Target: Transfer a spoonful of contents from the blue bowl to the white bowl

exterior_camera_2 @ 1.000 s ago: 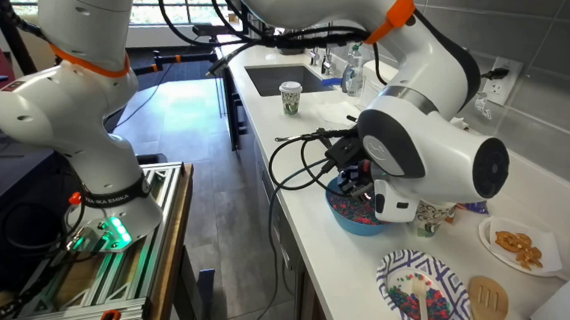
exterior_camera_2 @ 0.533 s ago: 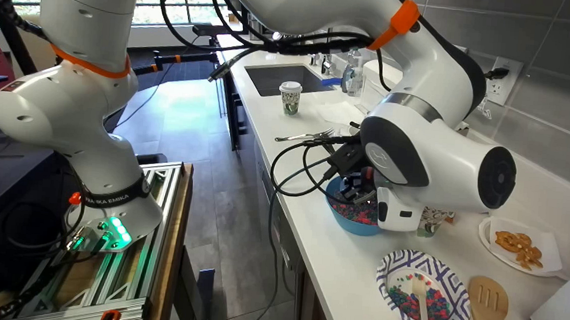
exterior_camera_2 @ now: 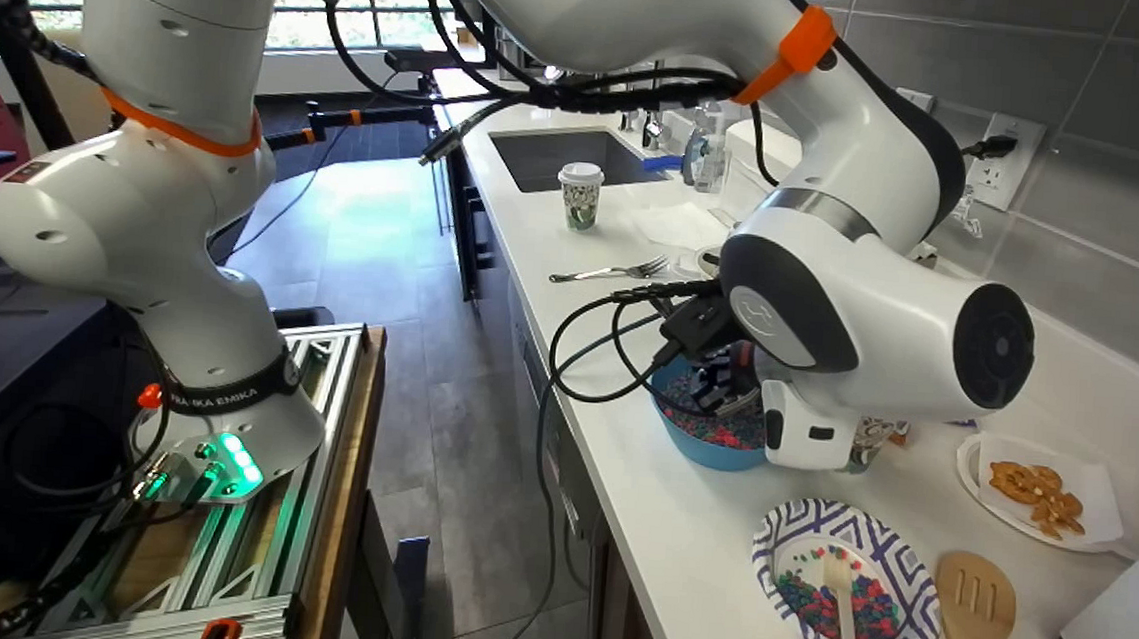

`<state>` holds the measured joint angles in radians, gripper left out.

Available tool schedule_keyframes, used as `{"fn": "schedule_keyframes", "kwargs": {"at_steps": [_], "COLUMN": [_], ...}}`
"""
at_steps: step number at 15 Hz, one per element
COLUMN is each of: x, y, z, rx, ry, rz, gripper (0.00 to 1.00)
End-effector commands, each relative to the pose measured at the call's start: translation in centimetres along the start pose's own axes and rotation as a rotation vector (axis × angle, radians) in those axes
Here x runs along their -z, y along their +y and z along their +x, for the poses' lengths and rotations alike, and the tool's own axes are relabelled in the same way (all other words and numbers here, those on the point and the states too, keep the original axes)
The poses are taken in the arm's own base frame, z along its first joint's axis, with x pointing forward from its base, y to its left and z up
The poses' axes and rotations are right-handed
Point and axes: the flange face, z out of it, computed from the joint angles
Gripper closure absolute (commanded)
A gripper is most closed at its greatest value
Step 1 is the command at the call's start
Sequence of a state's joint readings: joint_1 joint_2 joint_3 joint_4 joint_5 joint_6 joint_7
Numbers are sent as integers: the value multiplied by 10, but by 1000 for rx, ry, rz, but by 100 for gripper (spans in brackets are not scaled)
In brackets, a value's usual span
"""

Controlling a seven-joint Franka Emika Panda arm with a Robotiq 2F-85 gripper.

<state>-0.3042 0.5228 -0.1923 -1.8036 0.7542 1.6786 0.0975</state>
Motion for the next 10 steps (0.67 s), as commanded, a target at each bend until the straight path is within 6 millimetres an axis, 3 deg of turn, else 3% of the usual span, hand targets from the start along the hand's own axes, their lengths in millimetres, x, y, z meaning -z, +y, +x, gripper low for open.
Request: {"fn": "schedule_keyframes", "kwargs": {"at_steps": [1,10], "x": [-6,-25], "y": [-3,-20], "z": [6,-1], "rx": [-16,-53], "ry": [59,179], "rz": [-35,-165], "gripper": [97,97]}}
